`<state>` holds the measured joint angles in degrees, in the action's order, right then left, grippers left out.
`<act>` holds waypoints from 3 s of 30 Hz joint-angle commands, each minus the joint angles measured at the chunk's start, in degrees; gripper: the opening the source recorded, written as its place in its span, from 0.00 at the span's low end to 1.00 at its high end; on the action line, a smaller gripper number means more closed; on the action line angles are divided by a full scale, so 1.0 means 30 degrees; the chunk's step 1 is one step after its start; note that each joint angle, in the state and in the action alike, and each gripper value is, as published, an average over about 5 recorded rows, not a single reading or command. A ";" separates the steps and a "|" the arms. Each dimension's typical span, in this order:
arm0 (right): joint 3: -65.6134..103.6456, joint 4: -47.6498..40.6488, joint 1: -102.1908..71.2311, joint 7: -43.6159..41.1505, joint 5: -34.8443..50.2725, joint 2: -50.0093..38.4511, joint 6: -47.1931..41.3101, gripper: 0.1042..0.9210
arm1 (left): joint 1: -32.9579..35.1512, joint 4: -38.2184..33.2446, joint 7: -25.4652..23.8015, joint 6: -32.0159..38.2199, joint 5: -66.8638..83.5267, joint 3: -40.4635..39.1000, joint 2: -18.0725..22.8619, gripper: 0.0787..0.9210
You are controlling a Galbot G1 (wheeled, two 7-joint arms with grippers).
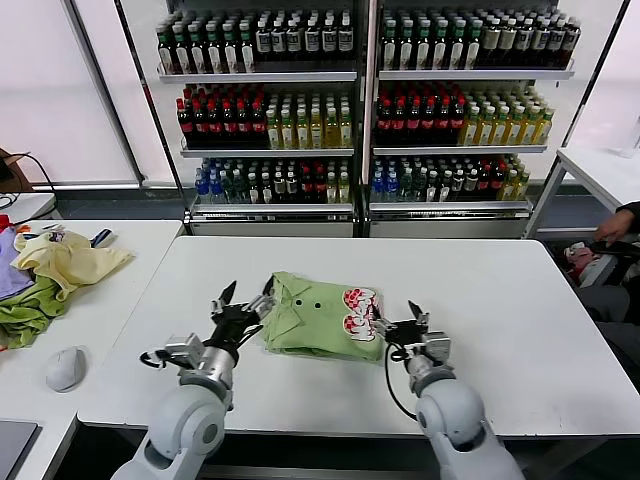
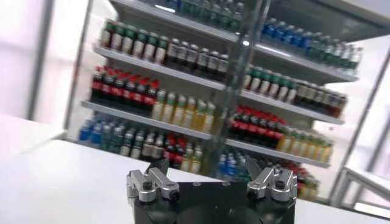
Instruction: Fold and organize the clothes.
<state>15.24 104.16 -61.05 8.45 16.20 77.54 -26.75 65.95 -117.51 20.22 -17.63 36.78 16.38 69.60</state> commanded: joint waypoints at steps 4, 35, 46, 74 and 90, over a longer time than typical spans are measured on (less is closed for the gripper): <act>-0.2361 -0.5117 0.2572 0.1153 -0.0874 0.2888 -0.0226 0.88 | 0.2518 -0.1180 0.0010 0.0486 -0.0304 0.2684 -0.1364 0.88; -0.0455 -0.7172 0.6681 -0.3362 -0.1729 -0.3726 0.0137 0.08 | 0.1447 -0.0804 -0.0012 0.0019 -0.0718 0.1262 -0.1176 0.88; 0.1262 -0.5842 0.3816 -0.3587 -0.4842 -0.3829 0.5992 0.28 | 0.1374 -0.0853 -0.0088 -0.0112 -0.1085 0.1002 -0.0831 0.88; 0.8881 0.5534 -0.8636 -0.3565 0.1892 -0.3090 0.4769 0.88 | 0.3147 -0.2999 -0.0658 -0.0013 -0.2623 0.0642 -0.0434 0.88; 0.8686 0.6239 -0.8959 -0.1699 -0.0319 -0.2547 0.6151 0.88 | 0.4151 -0.3670 -0.0812 0.0110 -0.3649 0.0819 -0.0221 0.88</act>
<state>39.78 120.04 -84.69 0.57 17.29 69.31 -9.53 76.79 -127.66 17.90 -17.39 27.45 18.59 68.90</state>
